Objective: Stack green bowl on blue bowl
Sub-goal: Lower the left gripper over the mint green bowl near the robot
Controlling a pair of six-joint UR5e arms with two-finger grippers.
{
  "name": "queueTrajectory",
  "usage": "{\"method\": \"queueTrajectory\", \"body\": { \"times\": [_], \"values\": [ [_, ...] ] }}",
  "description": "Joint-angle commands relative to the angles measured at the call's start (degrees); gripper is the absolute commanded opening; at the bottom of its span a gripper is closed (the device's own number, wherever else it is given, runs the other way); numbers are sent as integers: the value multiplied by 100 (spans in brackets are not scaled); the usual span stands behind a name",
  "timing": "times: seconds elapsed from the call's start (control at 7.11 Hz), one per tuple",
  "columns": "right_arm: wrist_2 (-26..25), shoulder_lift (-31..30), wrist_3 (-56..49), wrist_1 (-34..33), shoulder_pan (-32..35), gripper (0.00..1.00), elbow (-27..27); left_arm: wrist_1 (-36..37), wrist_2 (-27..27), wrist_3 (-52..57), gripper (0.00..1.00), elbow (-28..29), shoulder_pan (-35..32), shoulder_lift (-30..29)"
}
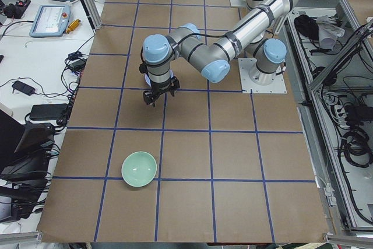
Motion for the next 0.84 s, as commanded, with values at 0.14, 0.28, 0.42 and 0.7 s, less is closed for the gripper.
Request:
{"method": "queueTrajectory", "body": {
  "times": [0.14, 0.28, 0.42, 0.7],
  "values": [
    [0, 0, 0, 0, 0, 100, 0, 22, -32, 690, 100, 510, 254, -591],
    [0, 0, 0, 0, -9, 100, 0, 22, -50, 849, 100, 677, 394, -767],
    [0, 0, 0, 0, 0, 100, 0, 144, -59, 1164, 100, 818, 448, -960],
    [0, 0, 0, 0, 0, 100, 0, 655, -163, 1588, 100, 898, 570, -1286]
  ]
}}
